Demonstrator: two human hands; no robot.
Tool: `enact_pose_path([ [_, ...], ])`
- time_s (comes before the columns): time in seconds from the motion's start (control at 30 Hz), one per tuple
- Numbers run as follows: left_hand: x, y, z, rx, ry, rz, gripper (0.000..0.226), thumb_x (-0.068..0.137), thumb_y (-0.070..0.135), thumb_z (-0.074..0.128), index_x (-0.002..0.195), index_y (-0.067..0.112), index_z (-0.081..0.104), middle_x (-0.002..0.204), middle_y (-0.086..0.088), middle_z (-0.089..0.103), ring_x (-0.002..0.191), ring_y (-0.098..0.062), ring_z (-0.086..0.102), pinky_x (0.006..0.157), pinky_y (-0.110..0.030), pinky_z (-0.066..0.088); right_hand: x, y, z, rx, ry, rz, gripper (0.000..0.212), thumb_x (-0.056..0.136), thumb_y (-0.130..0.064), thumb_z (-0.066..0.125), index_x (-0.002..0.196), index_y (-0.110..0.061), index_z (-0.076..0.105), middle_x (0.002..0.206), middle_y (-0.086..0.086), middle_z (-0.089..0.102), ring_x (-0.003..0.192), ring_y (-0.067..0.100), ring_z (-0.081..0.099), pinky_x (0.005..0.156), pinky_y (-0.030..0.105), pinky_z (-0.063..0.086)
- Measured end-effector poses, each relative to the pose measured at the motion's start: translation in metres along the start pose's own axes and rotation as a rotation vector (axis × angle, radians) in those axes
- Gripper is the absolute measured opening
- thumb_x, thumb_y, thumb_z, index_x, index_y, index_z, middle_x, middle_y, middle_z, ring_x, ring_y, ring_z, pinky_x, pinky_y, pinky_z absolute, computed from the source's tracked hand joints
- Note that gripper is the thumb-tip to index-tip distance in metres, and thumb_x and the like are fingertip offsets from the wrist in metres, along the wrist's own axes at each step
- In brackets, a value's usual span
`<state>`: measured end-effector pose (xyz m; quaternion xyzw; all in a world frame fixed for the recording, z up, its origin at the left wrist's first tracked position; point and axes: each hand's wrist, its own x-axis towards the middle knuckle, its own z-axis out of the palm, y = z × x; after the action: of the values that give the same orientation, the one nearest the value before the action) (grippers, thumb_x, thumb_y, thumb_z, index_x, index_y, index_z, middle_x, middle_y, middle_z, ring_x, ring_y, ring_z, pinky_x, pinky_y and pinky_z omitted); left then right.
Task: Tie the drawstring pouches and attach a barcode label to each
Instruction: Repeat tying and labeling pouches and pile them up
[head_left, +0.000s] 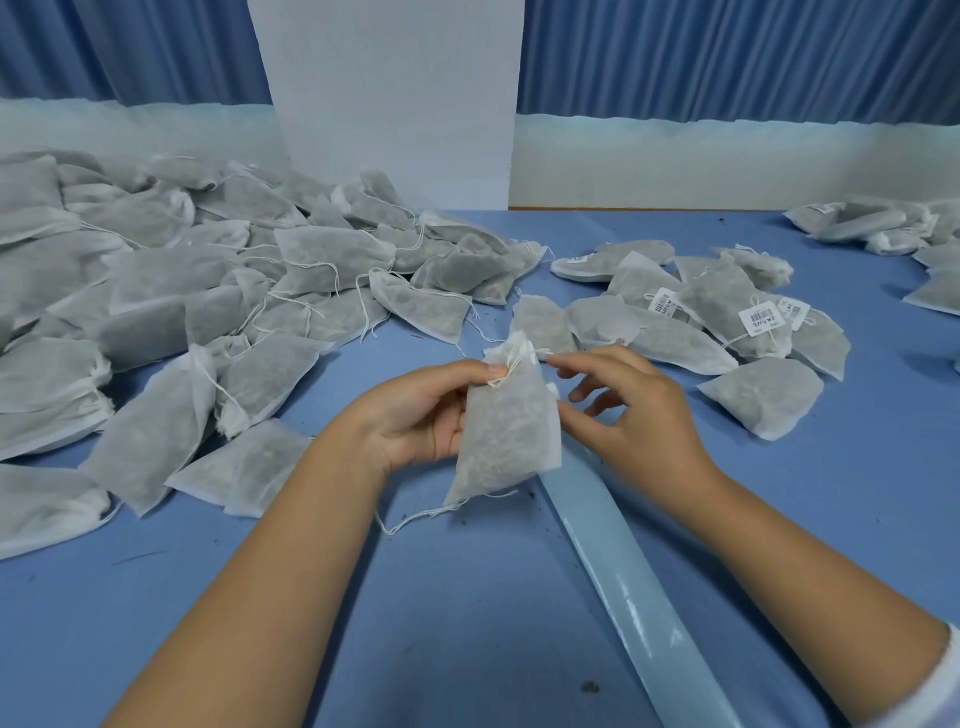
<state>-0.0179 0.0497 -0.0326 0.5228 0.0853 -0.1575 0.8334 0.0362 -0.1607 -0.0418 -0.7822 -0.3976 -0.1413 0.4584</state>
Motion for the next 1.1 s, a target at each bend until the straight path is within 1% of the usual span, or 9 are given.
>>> enact_pose_path([
  [0.13,0.0,0.0,-0.001,0.042,-0.015,0.004,0.018,0.075,0.02,0.069,0.085,0.012,0.081,0.094,-0.006,0.076,0.082,-0.017,0.074,0.07,-0.031,0.06,0.0,0.002,0.001,-0.018,0.013,0.001,0.022,0.08,-0.013,0.079,0.1,-0.02,0.076,0.094,-0.005,0.064,0.08,0.009,0.062,0.069,0.022,0.052],
  [0.3,-0.001,-0.001,0.0,0.019,-0.029,0.011,0.019,0.077,0.019,0.067,0.085,0.011,0.081,0.094,-0.007,0.076,0.082,-0.017,0.074,0.068,-0.03,0.06,-0.001,0.002,0.0,-0.064,0.027,-0.023,0.022,0.081,-0.013,0.079,0.101,-0.021,0.076,0.094,-0.008,0.063,0.082,0.006,0.059,0.07,0.016,0.047],
  [0.4,-0.003,0.0,0.002,-0.004,-0.019,0.006,0.02,0.075,0.019,0.068,0.087,0.01,0.081,0.096,-0.008,0.076,0.083,-0.019,0.074,0.069,-0.031,0.06,-0.001,0.001,0.001,-0.119,0.041,-0.049,0.021,0.082,-0.015,0.078,0.101,-0.024,0.077,0.094,-0.01,0.063,0.085,0.007,0.057,0.071,0.022,0.048],
  [0.53,-0.004,0.002,0.006,-0.014,0.021,0.005,0.034,0.072,0.02,0.069,0.103,0.007,0.069,0.098,-0.008,0.074,0.082,-0.018,0.072,0.074,-0.031,0.061,-0.001,0.0,0.0,-0.152,0.057,-0.09,0.018,0.08,-0.01,0.079,0.093,-0.023,0.079,0.096,-0.008,0.065,0.09,0.005,0.057,0.074,0.016,0.046],
  [0.67,-0.008,0.004,0.005,-0.008,0.021,0.007,0.039,0.072,0.017,0.075,0.108,0.006,0.067,0.097,-0.008,0.075,0.079,-0.019,0.073,0.066,-0.032,0.061,-0.001,-0.004,-0.001,0.001,0.007,-0.051,0.023,0.075,-0.004,0.079,0.083,-0.025,0.074,0.098,-0.006,0.064,0.093,0.003,0.059,0.076,0.014,0.046],
  [0.77,-0.009,0.006,-0.001,-0.03,0.044,0.027,0.024,0.074,0.019,0.066,0.093,0.007,0.075,0.087,-0.007,0.075,0.072,-0.017,0.073,0.059,-0.029,0.059,0.001,-0.009,-0.004,0.224,-0.013,0.045,0.017,0.075,-0.006,0.066,0.077,-0.022,0.066,0.099,-0.005,0.062,0.097,0.007,0.06,0.082,0.023,0.049],
  [0.83,-0.01,0.008,-0.004,-0.033,0.06,0.045,0.02,0.072,0.019,0.065,0.083,0.009,0.078,0.084,-0.005,0.075,0.07,-0.016,0.073,0.058,-0.028,0.059,0.004,-0.009,-0.007,0.391,0.069,0.194,0.013,0.077,-0.007,0.06,0.075,-0.019,0.062,0.097,-0.005,0.063,0.096,0.008,0.061,0.085,0.034,0.052],
  [0.93,-0.011,0.009,-0.006,0.124,0.098,0.077,0.024,0.066,0.021,0.072,0.088,0.012,0.073,0.084,-0.004,0.074,0.071,-0.014,0.072,0.062,-0.028,0.06,0.01,-0.005,-0.011,0.424,0.185,0.381,0.013,0.088,-0.008,0.065,0.091,-0.021,0.065,0.099,-0.01,0.063,0.095,0.011,0.06,0.096,0.051,0.049],
  [1.1,-0.012,0.005,0.004,0.433,0.105,0.079,0.016,0.079,0.012,0.075,0.094,0.016,0.072,0.087,-0.001,0.075,0.076,-0.012,0.072,0.065,-0.025,0.058,0.01,-0.009,-0.01,0.435,0.038,0.396,0.035,0.09,-0.021,0.067,0.118,-0.041,0.062,0.083,-0.011,0.063,0.088,0.01,0.059,0.093,0.043,0.051],
])
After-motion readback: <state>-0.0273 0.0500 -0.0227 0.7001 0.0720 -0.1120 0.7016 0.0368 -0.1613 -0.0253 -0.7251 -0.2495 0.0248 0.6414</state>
